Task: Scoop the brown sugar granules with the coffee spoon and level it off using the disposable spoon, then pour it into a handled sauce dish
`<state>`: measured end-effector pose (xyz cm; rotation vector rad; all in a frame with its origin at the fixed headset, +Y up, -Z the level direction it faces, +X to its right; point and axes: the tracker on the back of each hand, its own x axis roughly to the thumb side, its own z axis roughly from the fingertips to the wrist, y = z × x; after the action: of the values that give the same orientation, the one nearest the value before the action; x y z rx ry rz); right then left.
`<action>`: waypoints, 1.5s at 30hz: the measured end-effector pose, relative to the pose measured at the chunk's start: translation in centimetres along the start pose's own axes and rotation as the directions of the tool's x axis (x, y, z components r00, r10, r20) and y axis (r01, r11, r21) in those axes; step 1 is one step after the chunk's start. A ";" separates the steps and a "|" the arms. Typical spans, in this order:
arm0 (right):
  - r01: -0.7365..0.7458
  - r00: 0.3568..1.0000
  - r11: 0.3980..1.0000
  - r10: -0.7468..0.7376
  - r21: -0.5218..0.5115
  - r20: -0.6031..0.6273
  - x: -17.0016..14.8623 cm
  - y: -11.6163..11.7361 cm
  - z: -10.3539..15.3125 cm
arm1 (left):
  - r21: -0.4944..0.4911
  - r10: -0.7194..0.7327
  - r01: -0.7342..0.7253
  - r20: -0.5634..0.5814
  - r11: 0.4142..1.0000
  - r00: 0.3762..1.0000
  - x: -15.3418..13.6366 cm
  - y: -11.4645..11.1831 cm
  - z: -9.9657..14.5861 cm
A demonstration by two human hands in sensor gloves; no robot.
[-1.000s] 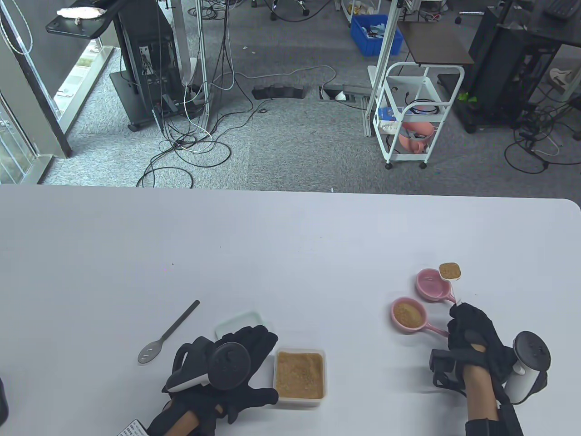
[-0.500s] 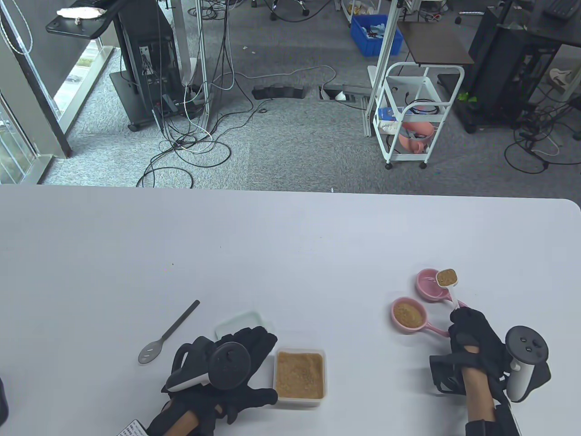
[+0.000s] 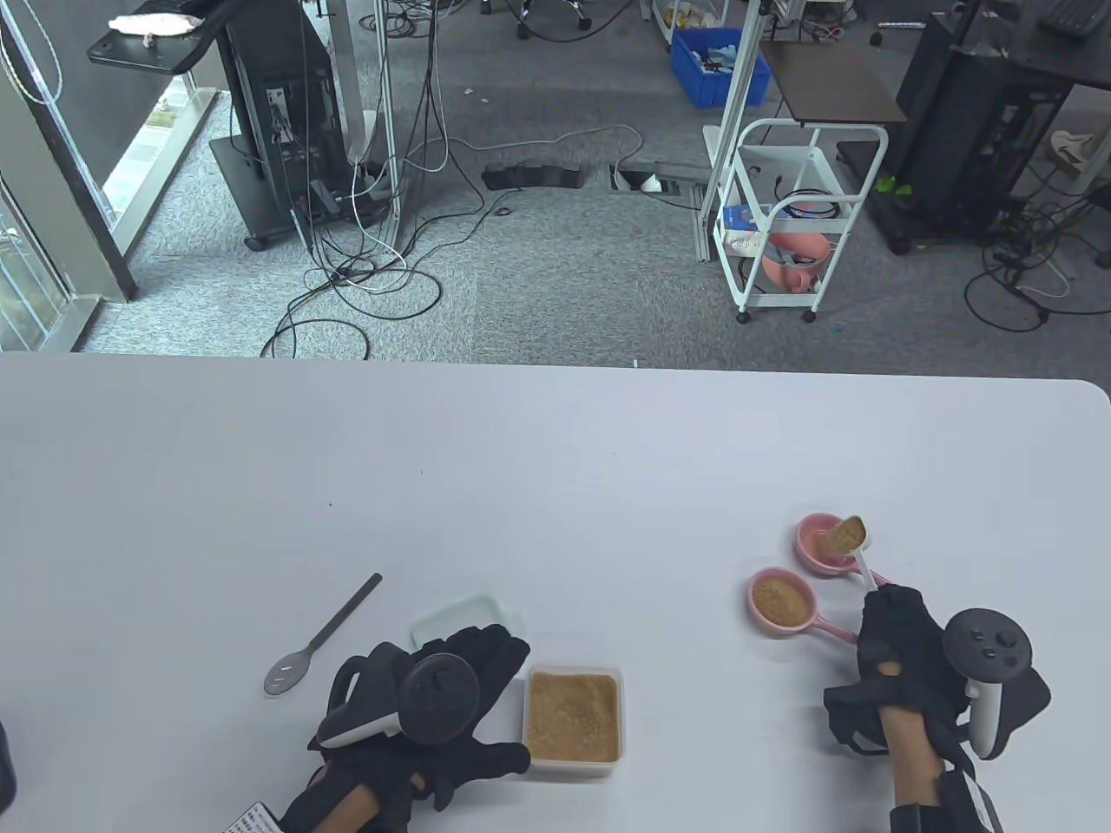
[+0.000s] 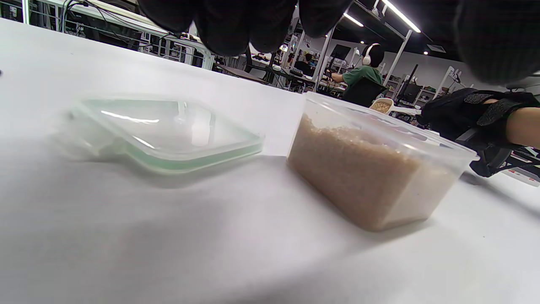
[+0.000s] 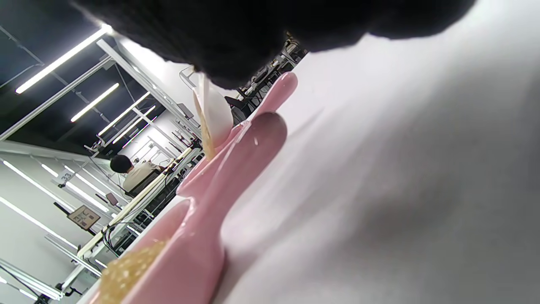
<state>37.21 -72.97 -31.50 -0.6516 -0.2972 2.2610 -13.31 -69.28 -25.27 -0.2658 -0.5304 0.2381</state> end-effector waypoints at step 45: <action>-0.510 0.779 0.818 0.570 -0.266 0.260 4.4 1.5 1.7 | -0.041 -0.009 0.008 -0.014 0.999 1.000 -0.1 -0.2 -0.1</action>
<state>32.75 -70.85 -32.28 -0.4839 -0.5412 2.9416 -13.29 -69.51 -25.37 -0.3050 -0.5231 0.2168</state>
